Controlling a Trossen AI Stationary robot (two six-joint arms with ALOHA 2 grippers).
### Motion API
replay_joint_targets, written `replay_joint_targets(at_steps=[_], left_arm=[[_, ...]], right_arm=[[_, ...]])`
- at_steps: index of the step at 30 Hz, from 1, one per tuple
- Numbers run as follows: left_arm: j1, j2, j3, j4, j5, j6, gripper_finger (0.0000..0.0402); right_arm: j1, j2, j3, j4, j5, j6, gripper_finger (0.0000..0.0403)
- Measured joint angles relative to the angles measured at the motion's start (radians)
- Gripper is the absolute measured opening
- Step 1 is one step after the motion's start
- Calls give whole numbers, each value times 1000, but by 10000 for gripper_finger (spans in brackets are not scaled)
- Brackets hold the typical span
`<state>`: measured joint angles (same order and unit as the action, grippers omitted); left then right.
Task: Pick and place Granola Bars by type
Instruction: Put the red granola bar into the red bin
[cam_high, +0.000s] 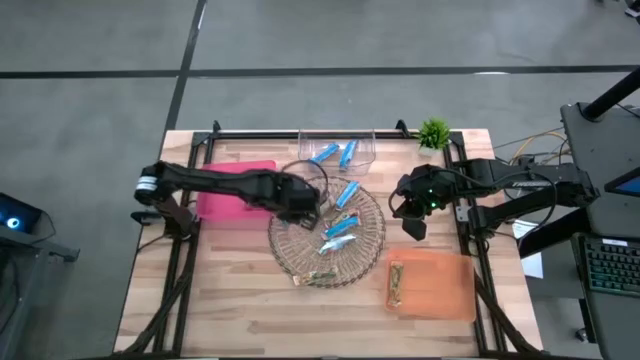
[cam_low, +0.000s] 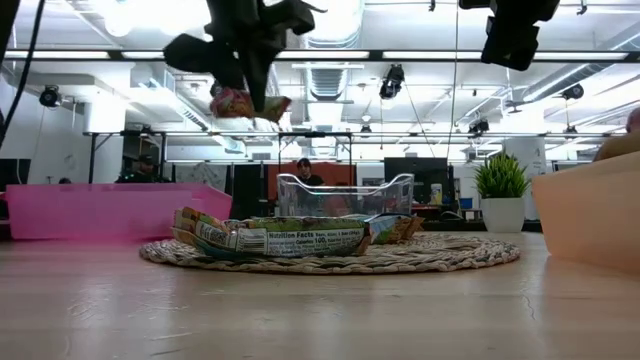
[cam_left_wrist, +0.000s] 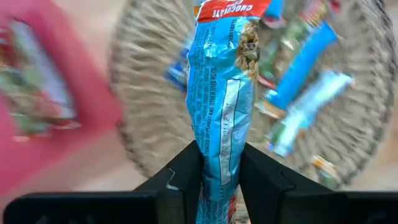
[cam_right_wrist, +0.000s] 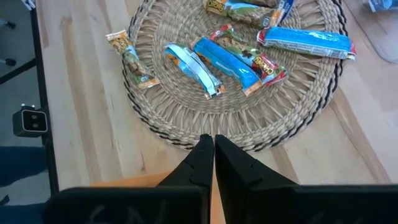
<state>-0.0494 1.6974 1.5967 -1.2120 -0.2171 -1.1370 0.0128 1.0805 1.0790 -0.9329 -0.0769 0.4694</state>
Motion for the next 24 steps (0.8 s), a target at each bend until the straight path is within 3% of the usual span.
replay_joint_targets(at_steps=[10, 24], left_arm=[[123, -126, 0, -177, -134, 34, 82], [267, -231, -117, -197, -161, 90, 82]], right_arm=[[0, 0, 0, 9, 0, 3, 9], [0, 0, 0, 33, -1, 3, 9]])
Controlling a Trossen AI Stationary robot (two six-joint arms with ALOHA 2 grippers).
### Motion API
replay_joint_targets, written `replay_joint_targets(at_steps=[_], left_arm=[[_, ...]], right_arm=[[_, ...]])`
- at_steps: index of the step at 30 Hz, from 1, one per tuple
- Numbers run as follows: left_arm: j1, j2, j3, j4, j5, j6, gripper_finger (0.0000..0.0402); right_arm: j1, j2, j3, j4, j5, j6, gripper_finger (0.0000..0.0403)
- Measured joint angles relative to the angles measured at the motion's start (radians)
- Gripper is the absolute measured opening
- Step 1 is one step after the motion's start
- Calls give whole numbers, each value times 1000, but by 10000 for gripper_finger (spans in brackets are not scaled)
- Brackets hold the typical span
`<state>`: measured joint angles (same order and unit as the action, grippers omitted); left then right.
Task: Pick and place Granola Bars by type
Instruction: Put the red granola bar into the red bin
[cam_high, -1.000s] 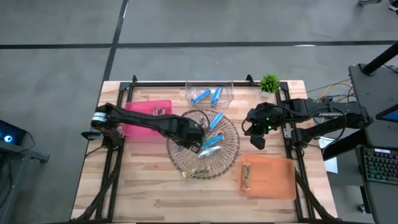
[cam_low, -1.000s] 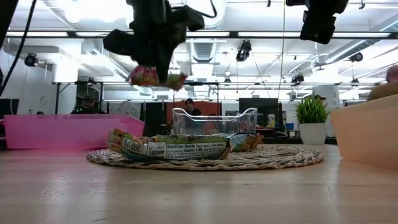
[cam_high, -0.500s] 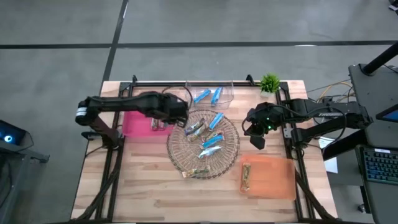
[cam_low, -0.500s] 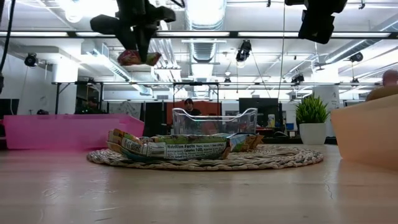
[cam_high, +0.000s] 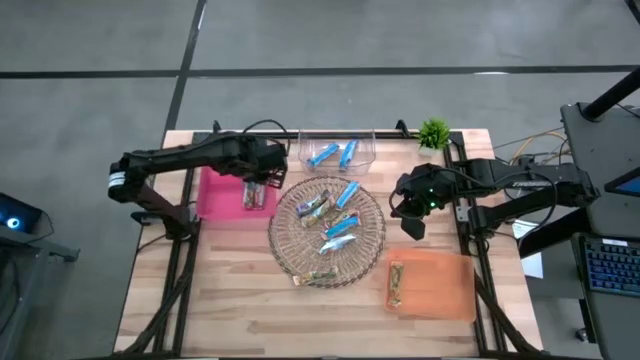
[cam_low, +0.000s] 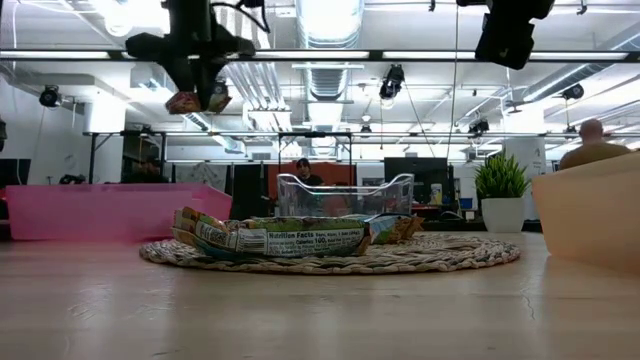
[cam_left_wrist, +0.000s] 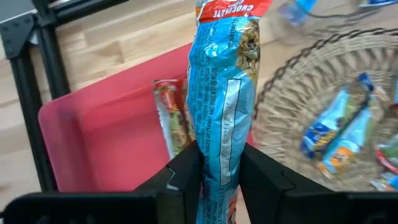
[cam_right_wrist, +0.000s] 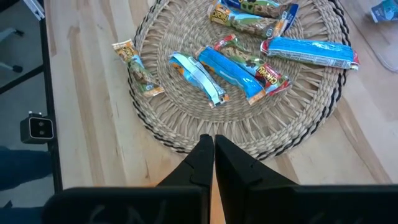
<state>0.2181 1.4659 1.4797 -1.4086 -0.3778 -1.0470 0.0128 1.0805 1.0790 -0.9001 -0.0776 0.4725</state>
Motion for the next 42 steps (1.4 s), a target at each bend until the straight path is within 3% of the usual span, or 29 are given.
replay_joint_targets(at_steps=[9, 23, 42], left_arm=[[64, -54, -151, 30, 25, -2, 82], [205, -115, -404, 227, 152, 53, 82], [357, -131, -564, 363, 244, 154, 82]], right_arm=[[-1, 0, 0, 3, 1, 19, 9], [-1, 0, 0, 17, 1, 50, 9], [-1, 0, 0, 20, 29, 52, 9]])
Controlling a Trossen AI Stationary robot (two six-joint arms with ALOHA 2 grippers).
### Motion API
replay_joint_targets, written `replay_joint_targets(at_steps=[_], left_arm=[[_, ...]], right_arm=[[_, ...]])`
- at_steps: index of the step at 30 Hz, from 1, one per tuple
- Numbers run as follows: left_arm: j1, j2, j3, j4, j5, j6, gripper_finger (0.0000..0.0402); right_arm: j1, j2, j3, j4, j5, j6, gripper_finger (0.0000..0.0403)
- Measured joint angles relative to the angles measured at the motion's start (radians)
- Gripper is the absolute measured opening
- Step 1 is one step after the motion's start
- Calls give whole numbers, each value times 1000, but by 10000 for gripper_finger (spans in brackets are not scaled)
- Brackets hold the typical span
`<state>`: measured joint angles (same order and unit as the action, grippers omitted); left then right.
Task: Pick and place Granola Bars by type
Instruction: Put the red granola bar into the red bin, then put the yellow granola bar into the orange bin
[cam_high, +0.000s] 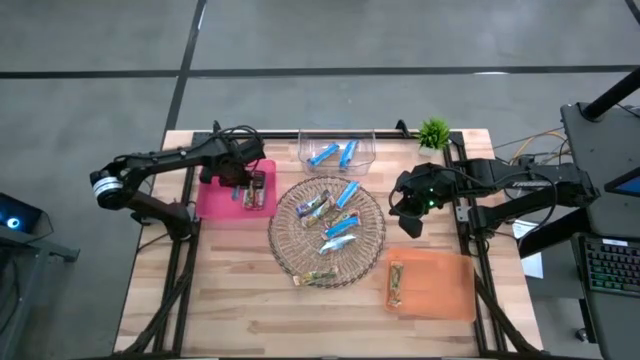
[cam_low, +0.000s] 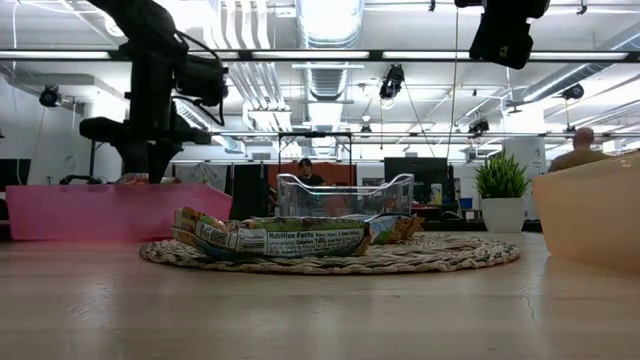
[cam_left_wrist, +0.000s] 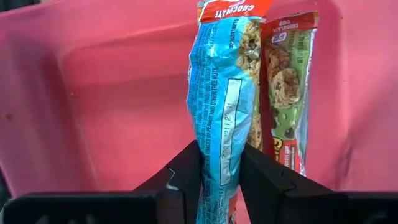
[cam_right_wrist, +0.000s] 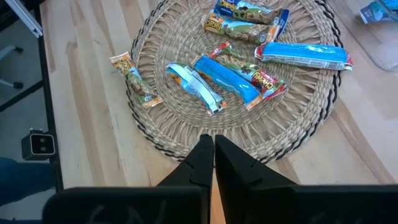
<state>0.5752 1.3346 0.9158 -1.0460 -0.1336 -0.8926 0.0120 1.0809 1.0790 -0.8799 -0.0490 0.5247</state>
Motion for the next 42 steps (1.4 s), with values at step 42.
replay_joint_targets(at_steps=[42], left_arm=[[22, 2, -54, 43, 59, 5, 149]], right_arm=[[0, 0, 0, 0, 0, 0, 9]])
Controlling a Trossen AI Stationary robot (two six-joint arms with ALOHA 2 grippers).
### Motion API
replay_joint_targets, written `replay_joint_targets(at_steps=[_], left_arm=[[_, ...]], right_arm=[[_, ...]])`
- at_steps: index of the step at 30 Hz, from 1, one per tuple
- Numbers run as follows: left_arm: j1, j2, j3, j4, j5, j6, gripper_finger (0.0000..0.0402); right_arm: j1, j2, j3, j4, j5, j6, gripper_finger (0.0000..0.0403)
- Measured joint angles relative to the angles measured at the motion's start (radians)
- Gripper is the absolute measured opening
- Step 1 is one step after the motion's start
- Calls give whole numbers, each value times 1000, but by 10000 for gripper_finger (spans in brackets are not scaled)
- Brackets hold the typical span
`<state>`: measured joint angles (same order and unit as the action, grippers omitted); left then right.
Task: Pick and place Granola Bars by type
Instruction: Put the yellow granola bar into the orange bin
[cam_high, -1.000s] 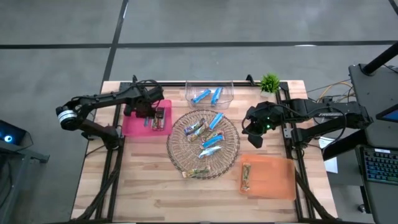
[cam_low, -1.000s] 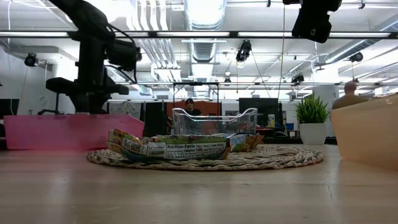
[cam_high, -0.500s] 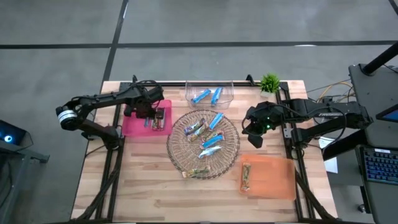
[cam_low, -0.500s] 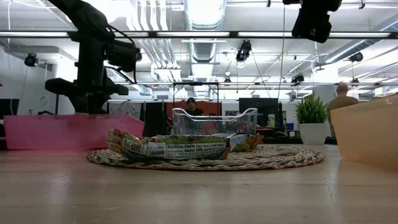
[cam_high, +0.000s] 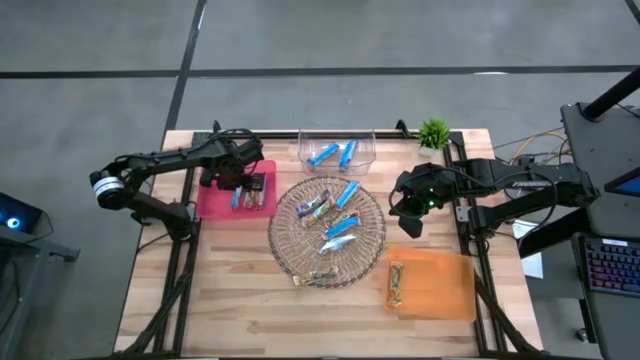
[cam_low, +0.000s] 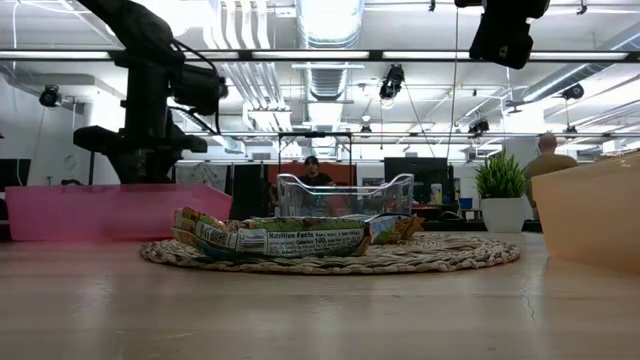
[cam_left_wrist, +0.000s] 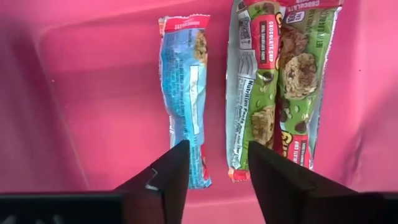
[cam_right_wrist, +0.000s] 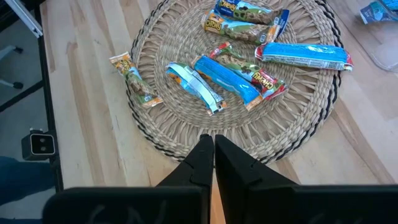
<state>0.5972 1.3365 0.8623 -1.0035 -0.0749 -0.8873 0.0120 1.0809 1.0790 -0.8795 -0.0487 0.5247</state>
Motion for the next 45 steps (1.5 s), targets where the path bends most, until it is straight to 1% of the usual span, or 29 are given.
replay_joint_targets(at_steps=[5, 18, 21, 26, 33, 37, 39, 45], left_arm=[[0, 0, 0, 0, 6, 1, 159], [0, 0, 0, -1, 7, 4, 158], [0, 0, 0, 0, 27, 23, 154], [-1, 0, 0, 0, 38, 24, 120], [-1, 0, 4, -1, 40, 24, 47], [-2, 0, 28, -3, 40, 32, 13], [-2, 0, 47, -3, 40, 44, 3], [-3, -1, 108, -13, 40, 55, 1]], right_arm=[[0, 0, 0, 0, 0, 0, 9], [0, 0, 0, 0, 0, -1, 9], [0, 0, 0, 0, 0, -1, 9], [0, 0, 0, 0, 0, -1, 9], [0, 0, 0, 1, 0, -1, 9], [0, 0, 0, 1, 0, -1, 9], [0, 0, 0, 2, 0, -1, 9], [0, 0, 0, 2, 1, -1, 9]])
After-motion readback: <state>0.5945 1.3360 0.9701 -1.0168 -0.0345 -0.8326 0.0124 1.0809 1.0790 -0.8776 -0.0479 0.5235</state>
